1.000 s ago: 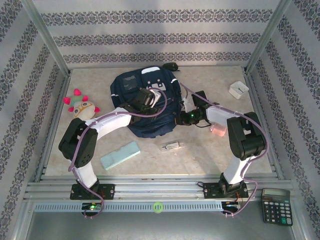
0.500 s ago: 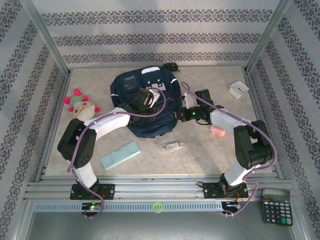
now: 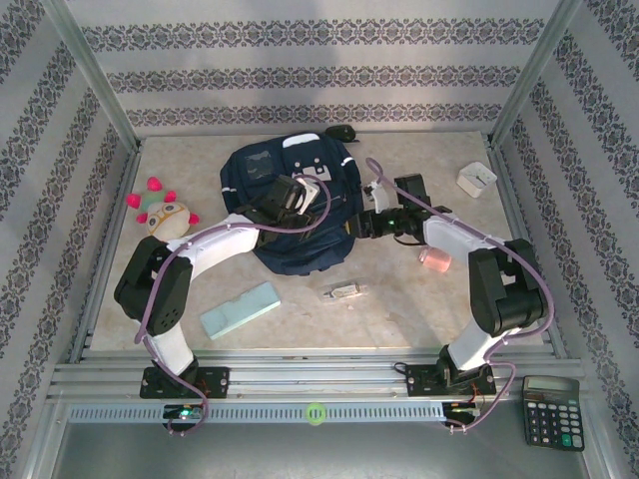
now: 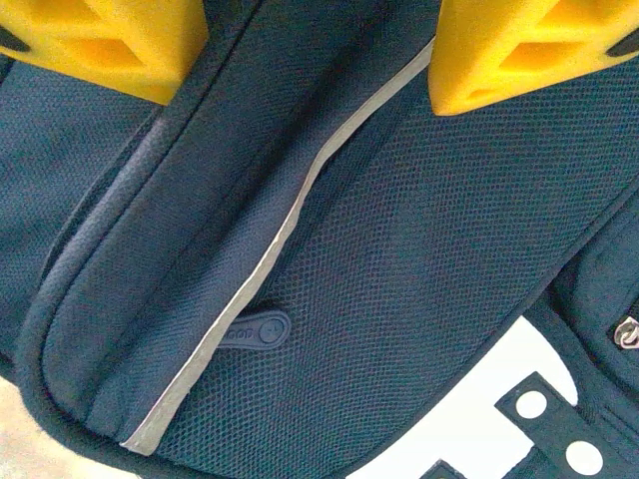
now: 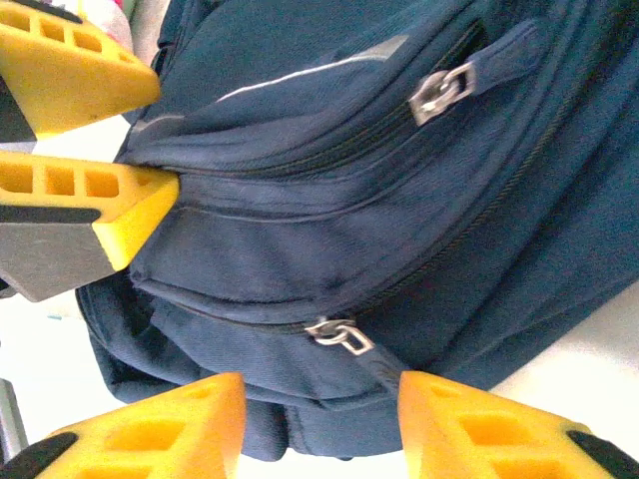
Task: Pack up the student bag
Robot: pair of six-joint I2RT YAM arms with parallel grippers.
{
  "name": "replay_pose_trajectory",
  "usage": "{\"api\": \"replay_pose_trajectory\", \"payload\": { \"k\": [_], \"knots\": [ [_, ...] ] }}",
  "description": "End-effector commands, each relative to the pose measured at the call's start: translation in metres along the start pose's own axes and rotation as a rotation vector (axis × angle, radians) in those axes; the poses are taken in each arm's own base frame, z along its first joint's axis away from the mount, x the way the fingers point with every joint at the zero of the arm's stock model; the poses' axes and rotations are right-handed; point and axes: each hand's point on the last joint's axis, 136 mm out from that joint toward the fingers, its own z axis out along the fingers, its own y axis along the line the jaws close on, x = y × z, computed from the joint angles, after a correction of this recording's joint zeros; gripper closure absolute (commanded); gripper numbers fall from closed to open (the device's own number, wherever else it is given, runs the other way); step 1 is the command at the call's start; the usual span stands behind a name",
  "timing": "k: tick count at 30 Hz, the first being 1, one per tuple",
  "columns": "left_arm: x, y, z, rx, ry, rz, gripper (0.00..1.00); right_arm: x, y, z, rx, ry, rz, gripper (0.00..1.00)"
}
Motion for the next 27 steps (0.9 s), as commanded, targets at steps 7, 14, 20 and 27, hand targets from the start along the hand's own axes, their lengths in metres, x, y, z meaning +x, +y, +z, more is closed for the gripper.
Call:
{"api": "replay_pose_trajectory", "payload": {
  "k": [7, 14, 20, 27],
  "knots": [
    [-0.019, 0.008, -0.011, 0.075, -0.094, -0.074, 0.41, -0.017, -0.006, 0.015, -0.22, -0.023, 0.109, 0.33],
    [-0.022, 0.008, -0.009, 0.076, -0.09, -0.07, 0.41, -0.014, 0.002, 0.019, -0.325, 0.015, 0.118, 0.35],
    [-0.025, 0.008, -0.007, 0.077, -0.091, -0.065, 0.41, 0.002, 0.018, 0.009, -0.388, 0.033, 0.095, 0.45],
    [-0.027, 0.007, -0.008, 0.081, -0.094, -0.065, 0.42, 0.009, 0.018, 0.018, -0.354, 0.077, 0.076, 0.53]
  ]
}}
